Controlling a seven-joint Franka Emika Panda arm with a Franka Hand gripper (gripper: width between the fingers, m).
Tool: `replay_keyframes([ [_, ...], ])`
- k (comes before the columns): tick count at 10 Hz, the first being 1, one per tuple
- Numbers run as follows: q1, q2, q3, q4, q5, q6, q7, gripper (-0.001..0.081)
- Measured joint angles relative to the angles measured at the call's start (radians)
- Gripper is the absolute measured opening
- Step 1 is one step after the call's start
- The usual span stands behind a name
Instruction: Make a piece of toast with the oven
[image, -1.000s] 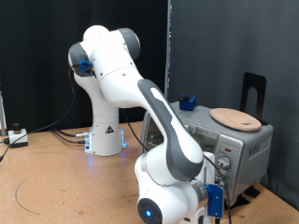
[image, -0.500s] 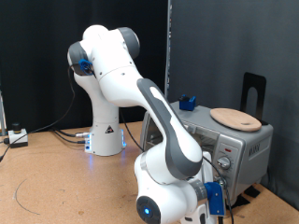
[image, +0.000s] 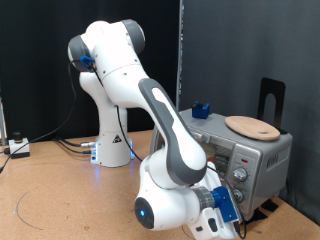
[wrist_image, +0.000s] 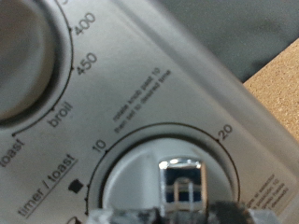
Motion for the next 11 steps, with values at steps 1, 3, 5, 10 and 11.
replay_keyframes([
  [1,-0.001,0.0,0.0,-0.003,0.006,0.001,0.0,0.0095],
  [3,-0.001,-0.001,0.0,-0.003,0.007,0.001,0.002,0.0095],
  [5,-0.001,-0.001,-0.001,-0.003,0.007,0.001,0.005,0.0095],
  [10,-0.004,-0.002,-0.001,0.023,0.009,0.016,0.021,0.0125],
  [11,-0.007,-0.003,-0.001,0.034,0.009,0.016,0.035,0.0308],
])
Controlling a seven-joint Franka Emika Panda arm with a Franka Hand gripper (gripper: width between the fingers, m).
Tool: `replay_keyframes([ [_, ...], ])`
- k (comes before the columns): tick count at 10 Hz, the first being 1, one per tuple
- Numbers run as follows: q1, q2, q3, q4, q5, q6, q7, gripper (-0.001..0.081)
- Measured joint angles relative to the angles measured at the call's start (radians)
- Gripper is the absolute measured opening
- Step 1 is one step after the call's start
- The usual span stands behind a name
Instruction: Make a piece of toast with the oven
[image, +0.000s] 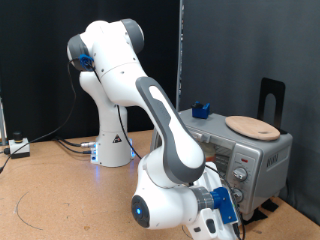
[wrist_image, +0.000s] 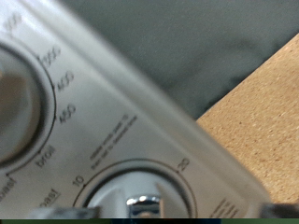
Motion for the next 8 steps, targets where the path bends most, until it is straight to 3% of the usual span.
replay_keyframes([
  [1,-0.004,0.0,0.0,0.008,0.0,-0.003,0.011,0.0308],
  [2,-0.011,-0.001,-0.001,0.016,-0.002,-0.019,0.027,0.0504],
  [3,-0.019,-0.007,-0.01,0.022,-0.025,-0.064,0.08,0.0644],
  [4,-0.024,-0.018,-0.033,0.038,-0.087,-0.149,0.193,0.0644],
  [5,-0.026,-0.023,-0.057,0.071,-0.155,-0.249,0.302,0.0753],
  [6,-0.031,-0.024,-0.074,0.107,-0.195,-0.335,0.375,0.0753],
  [8,-0.057,-0.027,-0.086,0.158,-0.229,-0.444,0.402,0.0807],
])
